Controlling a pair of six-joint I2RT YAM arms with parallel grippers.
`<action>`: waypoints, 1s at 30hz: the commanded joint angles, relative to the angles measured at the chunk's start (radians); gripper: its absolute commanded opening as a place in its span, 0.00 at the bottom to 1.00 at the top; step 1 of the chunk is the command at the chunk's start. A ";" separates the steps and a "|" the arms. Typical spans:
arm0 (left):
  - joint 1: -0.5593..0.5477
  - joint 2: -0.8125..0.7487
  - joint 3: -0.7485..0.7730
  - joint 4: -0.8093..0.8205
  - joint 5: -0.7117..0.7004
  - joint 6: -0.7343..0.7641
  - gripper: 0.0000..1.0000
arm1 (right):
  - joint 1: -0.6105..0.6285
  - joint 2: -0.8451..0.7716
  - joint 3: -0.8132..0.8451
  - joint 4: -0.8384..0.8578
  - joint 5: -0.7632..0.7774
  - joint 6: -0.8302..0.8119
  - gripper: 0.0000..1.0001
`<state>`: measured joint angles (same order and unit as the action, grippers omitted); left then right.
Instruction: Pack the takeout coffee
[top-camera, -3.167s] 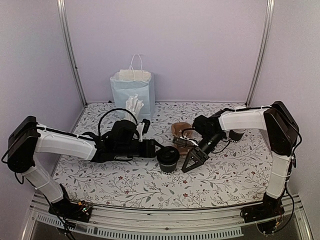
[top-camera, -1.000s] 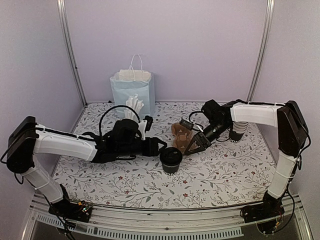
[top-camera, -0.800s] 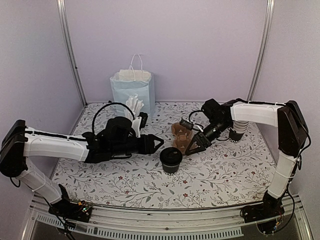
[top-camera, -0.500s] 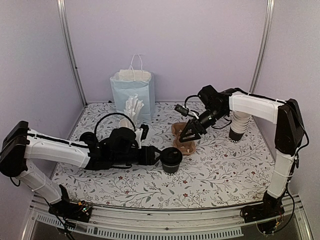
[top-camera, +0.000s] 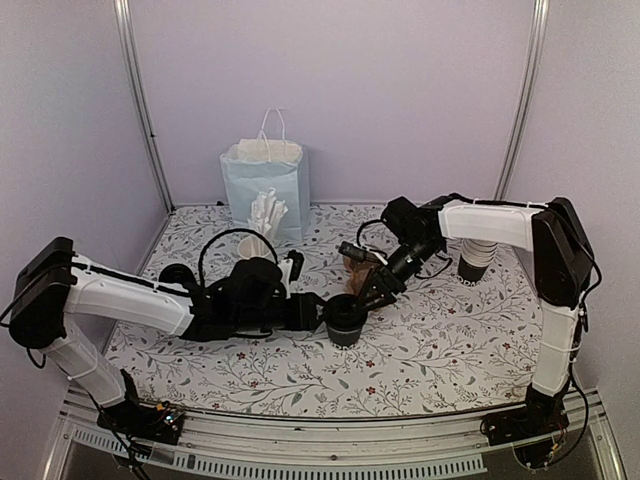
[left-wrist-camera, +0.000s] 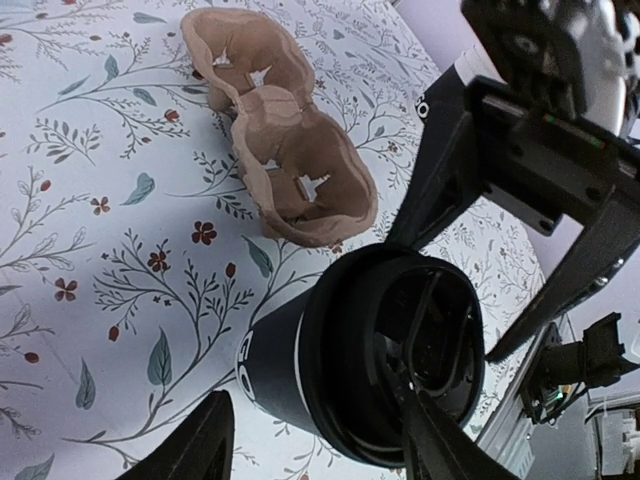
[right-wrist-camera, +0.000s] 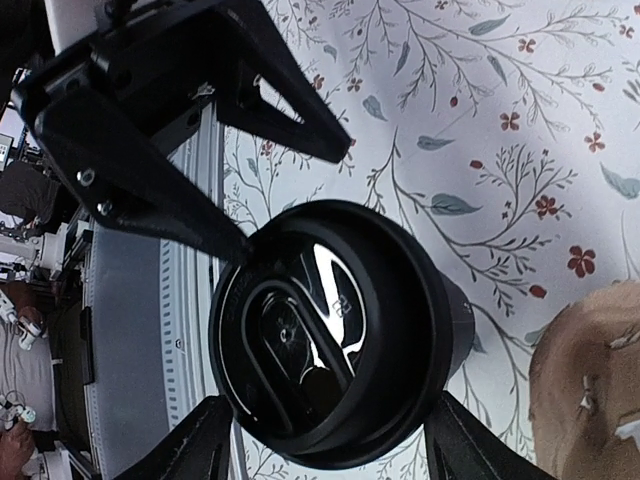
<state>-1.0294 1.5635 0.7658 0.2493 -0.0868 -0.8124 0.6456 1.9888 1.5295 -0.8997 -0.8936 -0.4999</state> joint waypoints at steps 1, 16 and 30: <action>0.031 0.029 0.013 -0.016 -0.009 0.036 0.59 | 0.001 -0.110 -0.083 0.003 0.000 0.001 0.68; 0.050 0.008 -0.010 0.174 0.104 0.137 0.59 | 0.001 -0.217 -0.225 0.041 -0.008 0.006 0.68; 0.024 0.116 0.069 0.195 0.202 0.135 0.57 | 0.000 -0.190 -0.256 0.054 0.015 0.003 0.68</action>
<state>-0.9932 1.6390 0.7948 0.4068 0.0845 -0.6880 0.6460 1.7870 1.2942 -0.8627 -0.8906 -0.4911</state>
